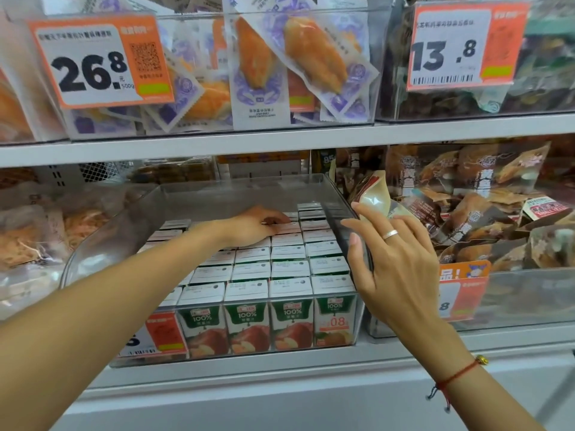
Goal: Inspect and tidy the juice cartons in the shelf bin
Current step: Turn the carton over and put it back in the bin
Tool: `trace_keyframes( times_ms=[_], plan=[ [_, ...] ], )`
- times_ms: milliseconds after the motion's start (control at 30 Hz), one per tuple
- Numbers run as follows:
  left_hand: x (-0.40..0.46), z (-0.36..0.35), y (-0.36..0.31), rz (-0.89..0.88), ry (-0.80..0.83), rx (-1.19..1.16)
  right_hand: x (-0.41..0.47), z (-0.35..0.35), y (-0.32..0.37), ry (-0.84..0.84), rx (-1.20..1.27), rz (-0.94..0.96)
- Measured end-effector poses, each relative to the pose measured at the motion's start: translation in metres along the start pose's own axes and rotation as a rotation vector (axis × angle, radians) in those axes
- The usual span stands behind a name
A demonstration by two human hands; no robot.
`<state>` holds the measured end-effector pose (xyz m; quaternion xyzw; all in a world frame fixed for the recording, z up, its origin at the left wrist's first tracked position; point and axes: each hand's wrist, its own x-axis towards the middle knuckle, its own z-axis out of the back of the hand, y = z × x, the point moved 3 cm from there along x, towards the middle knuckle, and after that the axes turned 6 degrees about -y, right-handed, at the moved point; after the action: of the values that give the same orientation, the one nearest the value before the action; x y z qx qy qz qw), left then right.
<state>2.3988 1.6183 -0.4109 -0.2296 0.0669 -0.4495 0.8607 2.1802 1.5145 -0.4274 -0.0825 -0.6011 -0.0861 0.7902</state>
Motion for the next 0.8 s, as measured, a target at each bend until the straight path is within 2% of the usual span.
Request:
trace_keyframes(
  times_ms=[100, 200, 400, 533, 633, 800],
  plan=[
    [0.009, 0.004, 0.003, -0.004, -0.099, -0.02, -0.001, -0.001, 0.0, -0.01, 0.004, -0.005],
    [0.027, 0.007, 0.013, -0.007, -0.136, 0.089, -0.001, 0.0, 0.0, -0.008, 0.01, -0.011],
    [0.074, 0.006, 0.033, 0.045, 0.178, 0.276, -0.001, -0.001, 0.0, 0.001, 0.014, -0.022],
    [0.083, 0.011, 0.037, 0.041, 0.206, 0.316, -0.001, -0.001, 0.0, 0.006, 0.021, -0.021],
    [0.073, 0.01, 0.03, -0.019, 0.122, 0.252, 0.0, -0.001, 0.001, 0.018, 0.02, -0.025],
    [0.031, 0.016, 0.013, -0.115, -0.284, 0.031, 0.0, 0.0, 0.001, 0.029, 0.005, -0.026]
  ],
)
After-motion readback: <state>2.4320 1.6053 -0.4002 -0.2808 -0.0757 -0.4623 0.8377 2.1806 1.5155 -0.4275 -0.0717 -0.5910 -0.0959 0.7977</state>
